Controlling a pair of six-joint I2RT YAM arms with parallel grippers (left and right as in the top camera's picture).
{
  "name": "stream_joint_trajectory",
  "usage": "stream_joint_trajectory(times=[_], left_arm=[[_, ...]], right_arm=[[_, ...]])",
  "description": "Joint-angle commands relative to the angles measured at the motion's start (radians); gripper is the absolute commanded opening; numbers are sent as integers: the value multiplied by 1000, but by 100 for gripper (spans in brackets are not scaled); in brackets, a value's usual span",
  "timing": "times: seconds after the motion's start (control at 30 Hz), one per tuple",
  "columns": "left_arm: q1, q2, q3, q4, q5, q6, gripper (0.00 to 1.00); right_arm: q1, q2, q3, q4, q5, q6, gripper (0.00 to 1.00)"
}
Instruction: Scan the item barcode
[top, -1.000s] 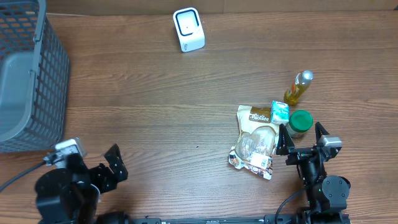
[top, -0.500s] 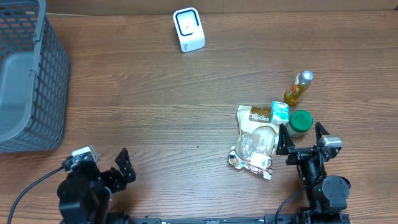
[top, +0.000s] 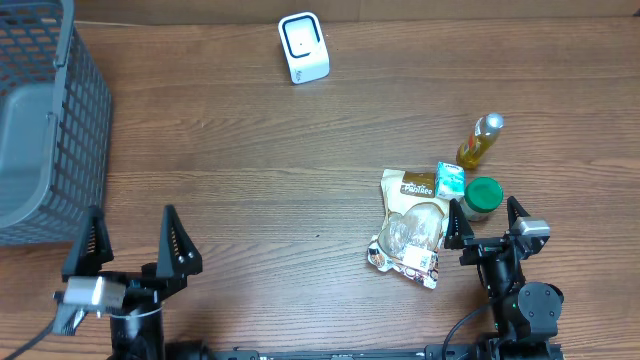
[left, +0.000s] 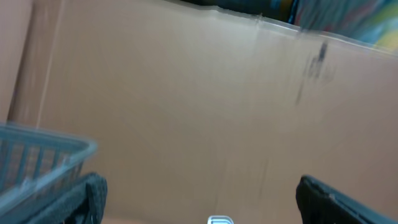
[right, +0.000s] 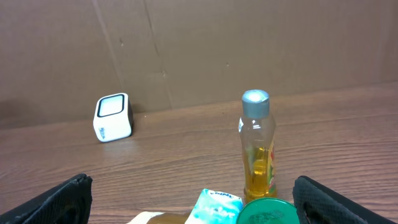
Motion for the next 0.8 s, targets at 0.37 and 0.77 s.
stream_joint_trajectory(times=[0.37,0.77], left_arm=[[-10,-22,-301,386,-38,19,100],[-10,-22,-421,337,-81,19,100]], right_arm=[[-2,-9,-11,2,5,3,100],[-2,-9,-11,2,5,4,100]])
